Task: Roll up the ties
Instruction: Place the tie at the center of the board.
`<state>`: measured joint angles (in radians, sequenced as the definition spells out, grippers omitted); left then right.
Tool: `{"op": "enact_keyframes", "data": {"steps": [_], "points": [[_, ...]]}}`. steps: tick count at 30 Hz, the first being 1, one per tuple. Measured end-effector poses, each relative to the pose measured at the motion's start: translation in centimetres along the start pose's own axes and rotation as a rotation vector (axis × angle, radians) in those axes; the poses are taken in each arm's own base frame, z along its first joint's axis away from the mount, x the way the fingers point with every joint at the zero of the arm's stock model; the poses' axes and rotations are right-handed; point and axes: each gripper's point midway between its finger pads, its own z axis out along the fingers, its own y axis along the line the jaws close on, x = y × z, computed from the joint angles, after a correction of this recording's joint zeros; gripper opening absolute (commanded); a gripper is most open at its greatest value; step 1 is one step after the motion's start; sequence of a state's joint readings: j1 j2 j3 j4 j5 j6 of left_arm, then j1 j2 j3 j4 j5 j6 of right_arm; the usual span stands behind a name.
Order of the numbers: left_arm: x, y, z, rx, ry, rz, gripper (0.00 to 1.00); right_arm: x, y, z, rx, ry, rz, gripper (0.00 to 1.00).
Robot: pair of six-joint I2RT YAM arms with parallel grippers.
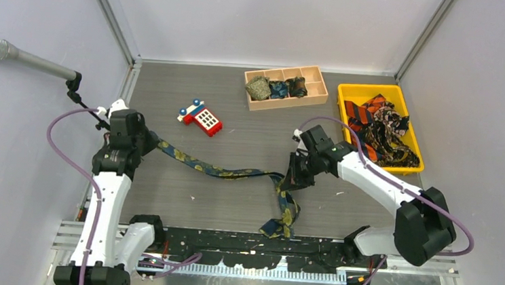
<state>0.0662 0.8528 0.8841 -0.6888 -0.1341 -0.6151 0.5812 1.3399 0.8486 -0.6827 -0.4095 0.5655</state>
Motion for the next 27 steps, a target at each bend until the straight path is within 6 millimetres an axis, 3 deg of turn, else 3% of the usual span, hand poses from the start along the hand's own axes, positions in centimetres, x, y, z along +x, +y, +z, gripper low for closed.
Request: {"op": "enact_keyframes", "data": {"steps": [6, 15, 23, 25, 27], "points": [[0.9, 0.7, -0.5, -0.043, 0.059, 0.008, 0.0, -2.4, 1.5, 0.3, -0.022, 0.004, -0.064, 0.01], [4.7, 3.6, 0.8, -0.202, 0.244, 0.03, 0.0, -1.6, -2.5, 3.3, 0.096, 0.145, -0.042, 0.01], [9.9, 6.3, 3.5, -0.317, 0.46, -0.028, 0.01, -1.2, -4.4, 3.7, 0.172, 0.176, -0.058, 0.01], [10.5, 6.6, 4.1, -0.332, 0.5, -0.052, 0.06, -1.2, -4.5, 3.7, 0.174, 0.176, -0.064, 0.01], [10.7, 6.7, 4.4, -0.335, 0.514, -0.069, 0.23, -1.2, -4.6, 3.6, 0.179, 0.177, -0.068, 0.01]]}}
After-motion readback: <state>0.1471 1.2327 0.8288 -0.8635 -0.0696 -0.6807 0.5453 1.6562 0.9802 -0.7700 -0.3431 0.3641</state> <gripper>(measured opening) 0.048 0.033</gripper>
